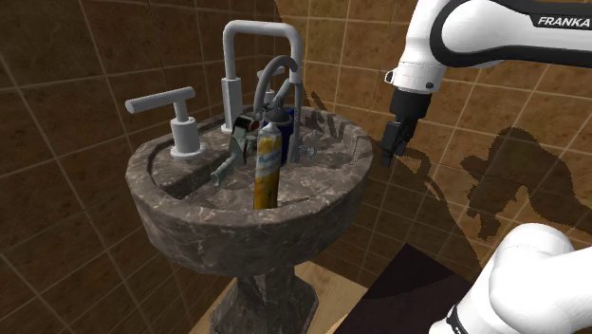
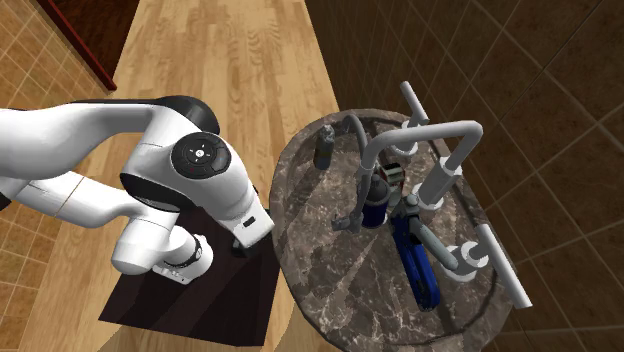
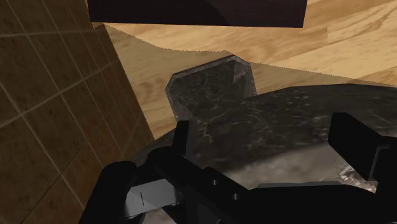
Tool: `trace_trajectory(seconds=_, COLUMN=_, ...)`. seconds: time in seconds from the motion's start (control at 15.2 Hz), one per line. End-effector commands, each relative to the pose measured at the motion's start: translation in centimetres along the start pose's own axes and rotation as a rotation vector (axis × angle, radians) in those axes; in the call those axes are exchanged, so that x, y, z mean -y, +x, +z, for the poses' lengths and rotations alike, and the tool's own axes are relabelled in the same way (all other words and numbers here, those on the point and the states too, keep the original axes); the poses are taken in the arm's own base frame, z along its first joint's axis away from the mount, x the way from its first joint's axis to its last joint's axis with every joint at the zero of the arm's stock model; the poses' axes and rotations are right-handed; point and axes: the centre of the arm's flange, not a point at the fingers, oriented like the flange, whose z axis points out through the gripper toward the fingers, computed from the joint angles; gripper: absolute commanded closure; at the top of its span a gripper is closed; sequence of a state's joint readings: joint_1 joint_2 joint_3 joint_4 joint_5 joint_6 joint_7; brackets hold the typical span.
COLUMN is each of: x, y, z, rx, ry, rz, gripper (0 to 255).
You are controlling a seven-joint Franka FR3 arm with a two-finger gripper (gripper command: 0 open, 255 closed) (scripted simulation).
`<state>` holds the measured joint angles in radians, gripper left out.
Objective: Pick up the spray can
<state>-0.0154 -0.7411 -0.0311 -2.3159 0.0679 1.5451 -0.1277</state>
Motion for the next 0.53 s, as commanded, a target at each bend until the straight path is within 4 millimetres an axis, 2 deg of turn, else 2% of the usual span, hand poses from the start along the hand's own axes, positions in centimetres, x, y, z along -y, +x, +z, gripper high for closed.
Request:
trace_trajectory(seconds=0.0, x=0.0, y=0.0, z=0.0, rx=0.000, ry=0.000, rz=0.000, gripper=0)
trace_trajectory(seconds=0.46, x=8.2, y=4.1, z=-2.9, rx=0.004, ry=-0.025, rz=0.091, gripper=0)
